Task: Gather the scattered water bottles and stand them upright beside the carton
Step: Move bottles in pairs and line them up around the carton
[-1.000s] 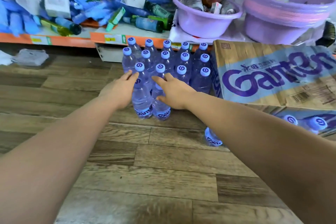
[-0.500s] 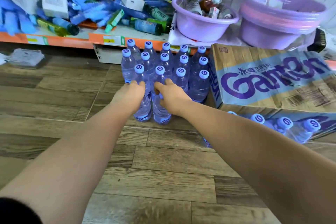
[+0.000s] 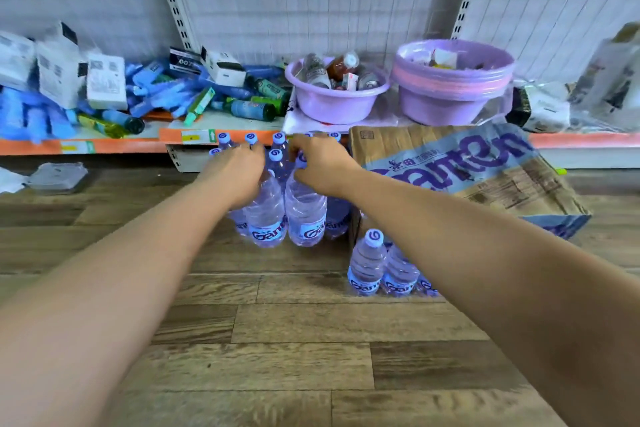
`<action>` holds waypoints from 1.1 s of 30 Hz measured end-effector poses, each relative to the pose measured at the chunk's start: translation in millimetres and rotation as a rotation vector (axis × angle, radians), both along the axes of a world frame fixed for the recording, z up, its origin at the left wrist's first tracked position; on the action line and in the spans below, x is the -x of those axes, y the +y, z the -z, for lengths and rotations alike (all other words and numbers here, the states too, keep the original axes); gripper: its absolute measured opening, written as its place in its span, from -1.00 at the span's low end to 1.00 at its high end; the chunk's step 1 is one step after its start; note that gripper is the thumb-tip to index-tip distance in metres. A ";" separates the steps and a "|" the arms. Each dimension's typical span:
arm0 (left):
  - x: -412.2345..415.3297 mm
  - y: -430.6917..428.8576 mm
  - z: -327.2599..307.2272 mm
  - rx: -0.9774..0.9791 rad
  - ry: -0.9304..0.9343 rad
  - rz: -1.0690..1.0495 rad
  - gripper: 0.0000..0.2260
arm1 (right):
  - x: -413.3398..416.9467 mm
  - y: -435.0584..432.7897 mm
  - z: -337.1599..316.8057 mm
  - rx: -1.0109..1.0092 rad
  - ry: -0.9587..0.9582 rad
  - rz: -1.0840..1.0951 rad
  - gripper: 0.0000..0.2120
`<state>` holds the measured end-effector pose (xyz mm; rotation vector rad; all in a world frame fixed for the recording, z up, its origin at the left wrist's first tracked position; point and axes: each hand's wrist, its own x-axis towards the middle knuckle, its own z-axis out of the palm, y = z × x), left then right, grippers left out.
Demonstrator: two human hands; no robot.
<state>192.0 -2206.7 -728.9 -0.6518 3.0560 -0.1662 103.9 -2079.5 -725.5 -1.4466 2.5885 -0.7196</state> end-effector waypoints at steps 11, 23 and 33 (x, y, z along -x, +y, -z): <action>78.6 103.5 -111.7 -0.091 0.224 0.153 -0.69 | 60.9 118.6 -103.5 0.102 0.166 0.233 -0.70; 172.7 268.8 -117.0 -0.193 0.225 0.418 -0.67 | 124.7 284.9 -128.8 -0.053 0.224 0.531 -0.73; 202.3 358.6 -56.5 -0.188 0.104 0.565 -0.74 | 146.9 368.4 -58.7 -0.140 0.074 0.670 -0.67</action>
